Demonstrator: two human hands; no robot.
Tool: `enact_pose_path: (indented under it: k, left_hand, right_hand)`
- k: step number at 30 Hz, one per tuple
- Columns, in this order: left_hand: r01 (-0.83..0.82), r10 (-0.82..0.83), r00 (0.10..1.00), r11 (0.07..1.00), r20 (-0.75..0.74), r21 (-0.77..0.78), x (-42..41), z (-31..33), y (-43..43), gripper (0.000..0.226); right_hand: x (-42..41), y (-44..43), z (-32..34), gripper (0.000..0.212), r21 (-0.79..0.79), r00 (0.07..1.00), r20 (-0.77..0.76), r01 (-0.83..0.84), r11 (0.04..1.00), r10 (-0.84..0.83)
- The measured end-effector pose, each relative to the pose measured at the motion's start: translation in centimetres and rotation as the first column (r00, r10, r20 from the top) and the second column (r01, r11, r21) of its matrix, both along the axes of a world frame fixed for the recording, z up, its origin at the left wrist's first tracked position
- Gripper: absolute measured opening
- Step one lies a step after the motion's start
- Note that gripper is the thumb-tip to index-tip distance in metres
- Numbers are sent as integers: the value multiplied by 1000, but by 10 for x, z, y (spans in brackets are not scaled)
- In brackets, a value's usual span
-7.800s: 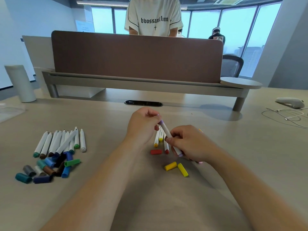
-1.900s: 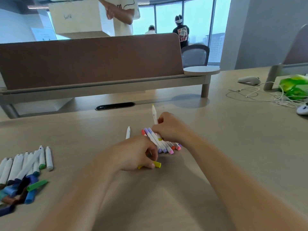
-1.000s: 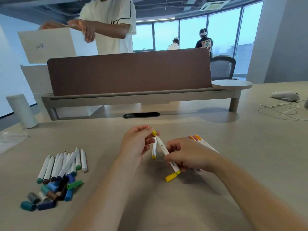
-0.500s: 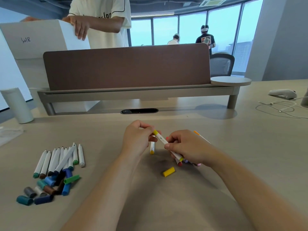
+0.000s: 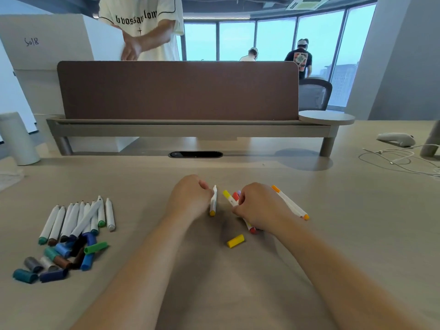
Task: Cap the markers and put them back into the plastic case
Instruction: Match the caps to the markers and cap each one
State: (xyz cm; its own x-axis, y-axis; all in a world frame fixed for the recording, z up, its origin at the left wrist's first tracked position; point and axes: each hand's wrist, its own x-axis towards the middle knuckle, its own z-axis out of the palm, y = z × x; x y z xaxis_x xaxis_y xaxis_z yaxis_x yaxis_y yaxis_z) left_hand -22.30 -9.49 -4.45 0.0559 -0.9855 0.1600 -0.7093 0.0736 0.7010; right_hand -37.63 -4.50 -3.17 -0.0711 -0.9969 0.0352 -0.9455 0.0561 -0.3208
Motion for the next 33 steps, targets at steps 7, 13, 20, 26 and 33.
enact_pose_path:
  k: [7,13,20,26,33]
  left_hand:
    - [23,-42,963,997,265,77,-11,-12,0,35]
    - [15,-45,926,996,374,82,-13,-14,-2,22]
    - [36,-61,973,992,222,118,-6,-1,2,25]
    - [148,-109,960,979,-256,140,0,7,11,14]
    - [181,-131,935,975,-331,126,-4,13,16,13]
  right_hand:
    - [4,-2,-5,14,-22,979,-198,-61,998,56]
    - [-1,6,5,13,-62,990,-10,-139,988,139]
    - [-6,27,24,10,77,919,28,-395,915,394]
    - [-6,32,17,25,184,858,-37,-498,847,513]
    - [-2,30,9,17,160,847,-113,-500,851,519]
